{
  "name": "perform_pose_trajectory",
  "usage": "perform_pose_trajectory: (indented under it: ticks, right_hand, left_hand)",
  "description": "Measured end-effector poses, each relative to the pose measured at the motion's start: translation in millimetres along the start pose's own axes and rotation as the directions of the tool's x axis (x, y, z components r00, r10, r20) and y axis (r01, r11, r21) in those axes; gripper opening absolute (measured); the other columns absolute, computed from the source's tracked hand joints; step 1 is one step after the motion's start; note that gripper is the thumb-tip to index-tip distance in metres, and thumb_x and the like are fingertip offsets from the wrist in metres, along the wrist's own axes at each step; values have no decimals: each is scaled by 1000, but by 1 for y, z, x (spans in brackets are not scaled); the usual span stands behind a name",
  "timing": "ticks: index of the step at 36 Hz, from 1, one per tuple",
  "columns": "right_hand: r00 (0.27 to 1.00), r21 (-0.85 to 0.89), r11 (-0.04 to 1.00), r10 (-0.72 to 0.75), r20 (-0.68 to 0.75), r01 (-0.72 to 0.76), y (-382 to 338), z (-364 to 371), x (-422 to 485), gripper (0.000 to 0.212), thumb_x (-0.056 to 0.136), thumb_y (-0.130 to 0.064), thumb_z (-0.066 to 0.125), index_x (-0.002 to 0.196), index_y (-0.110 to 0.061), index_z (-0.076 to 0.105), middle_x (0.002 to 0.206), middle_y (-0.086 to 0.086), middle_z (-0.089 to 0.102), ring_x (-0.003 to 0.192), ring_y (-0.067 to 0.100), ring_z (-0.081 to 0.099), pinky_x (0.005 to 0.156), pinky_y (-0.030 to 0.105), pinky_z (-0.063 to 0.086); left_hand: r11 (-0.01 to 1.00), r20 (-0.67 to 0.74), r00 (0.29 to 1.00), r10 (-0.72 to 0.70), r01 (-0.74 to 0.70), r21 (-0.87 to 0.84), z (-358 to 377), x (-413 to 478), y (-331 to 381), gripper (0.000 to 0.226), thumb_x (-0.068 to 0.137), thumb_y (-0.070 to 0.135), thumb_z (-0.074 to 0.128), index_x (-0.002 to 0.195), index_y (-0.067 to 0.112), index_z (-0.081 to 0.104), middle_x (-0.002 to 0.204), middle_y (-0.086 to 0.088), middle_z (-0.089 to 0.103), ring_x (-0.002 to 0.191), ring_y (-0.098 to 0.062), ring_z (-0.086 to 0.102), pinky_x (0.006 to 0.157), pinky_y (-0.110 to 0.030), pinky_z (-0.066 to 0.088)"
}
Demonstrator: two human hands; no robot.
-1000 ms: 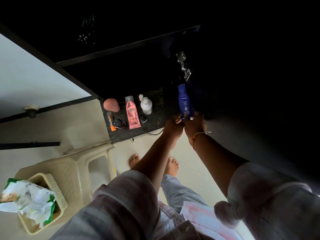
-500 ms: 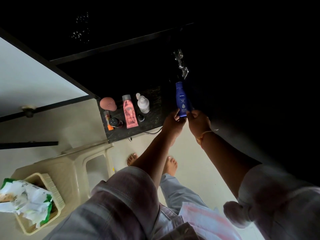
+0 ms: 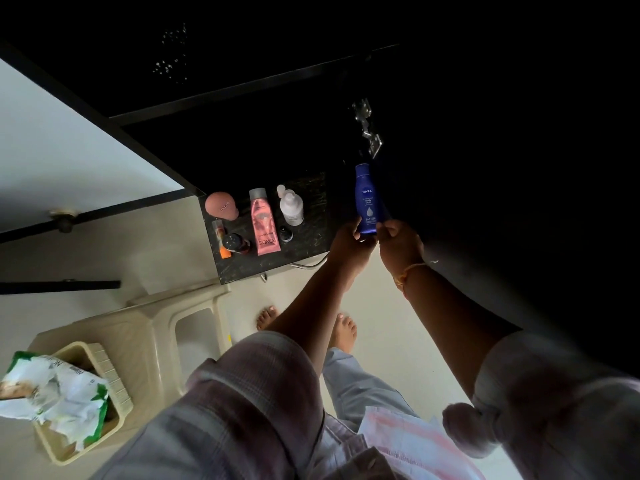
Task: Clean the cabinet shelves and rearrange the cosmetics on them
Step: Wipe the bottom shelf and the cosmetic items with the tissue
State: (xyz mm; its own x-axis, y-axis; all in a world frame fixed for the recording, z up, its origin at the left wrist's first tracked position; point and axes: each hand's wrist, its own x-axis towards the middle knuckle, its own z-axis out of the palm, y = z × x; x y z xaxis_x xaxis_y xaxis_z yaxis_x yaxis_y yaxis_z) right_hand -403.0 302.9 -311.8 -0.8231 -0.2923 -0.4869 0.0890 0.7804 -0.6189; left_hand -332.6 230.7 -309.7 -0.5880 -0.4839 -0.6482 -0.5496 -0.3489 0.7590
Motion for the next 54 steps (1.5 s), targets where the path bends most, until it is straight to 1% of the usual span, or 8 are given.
perform_pose_trajectory:
  ticks: [8, 13, 17, 19, 25, 29, 48, 54]
  right_hand:
    - [995, -189, 982, -29, -100, 10, -5, -4, -11, 31, 96, -30, 54, 117, -10, 64, 118, 11, 68, 108, 30, 63, 83, 29, 45]
    - [947, -215, 945, -282, -153, 247, -28, 9, -34, 29, 88, -27, 65, 112, -9, 61, 113, 17, 63, 100, 33, 64, 77, 37, 55]
    - [901, -36, 901, -429, 59, 432, -57, 35, -36, 52, 79, -33, 74, 124, -14, 55, 125, 11, 55, 108, 28, 60, 86, 42, 54]
    - [881, -3, 886, -460, 113, 463, -71, 46, -36, 67, 74, -37, 78, 131, -16, 50, 131, 9, 52, 116, 26, 56, 91, 40, 53]
    - [834, -8, 839, -541, 110, 545, -98, 68, -32, 57, 72, -33, 83, 121, -19, 57, 120, 2, 60, 109, 20, 59, 86, 36, 54]
    - [816, -47, 817, -568, 109, 575, -103, 71, -33, 35, 77, -27, 76, 108, -18, 61, 105, 0, 66, 96, 20, 64, 78, 35, 55]
    - [899, -214, 888, -431, -81, 407, -103, 6, 18, 33, 82, -33, 70, 109, -15, 63, 99, 3, 70, 90, 20, 66, 76, 25, 48]
    - [903, -141, 896, -429, -22, 422, -105, -2, 31, 44, 76, -27, 76, 116, -17, 63, 105, 3, 69, 96, 18, 65, 87, 32, 54]
  left_hand:
    - [997, -74, 996, 58, -53, 63, -9, -21, 0, 53, 94, 14, 60, 144, 15, 41, 135, -2, 56, 113, -3, 52, 85, -19, 44]
    - [985, -420, 892, 168, -142, 95, -33, -43, -14, 22, 91, 12, 61, 113, 13, 58, 115, -5, 61, 93, -6, 61, 73, -4, 42]
    - [957, -620, 732, 282, -166, 240, -63, -45, -33, 22, 85, 15, 66, 100, 17, 49, 102, 0, 49, 93, -27, 58, 85, -43, 51]
    - [946, -653, 694, 303, -136, 295, -74, -43, -32, 30, 81, 10, 68, 104, 11, 49, 105, -2, 45, 99, -31, 52, 89, -47, 48]
    - [944, -596, 755, 273, -90, 318, -87, -36, -19, 48, 83, 6, 64, 128, 6, 49, 123, -14, 46, 115, -30, 45, 97, -34, 38]
    - [940, -549, 797, 253, -69, 333, -94, -25, -20, 42, 82, 7, 62, 124, 9, 58, 123, -12, 47, 111, -29, 51, 96, -34, 44]
    - [866, -447, 803, 394, -161, 473, -102, -2, -26, 21, 87, 15, 67, 108, 9, 67, 111, -11, 60, 90, -23, 66, 81, -35, 55]
    - [875, -357, 847, 394, -226, 429, -76, 6, -10, 20, 87, 15, 68, 105, 6, 68, 108, -12, 62, 84, -20, 66, 70, -9, 41]
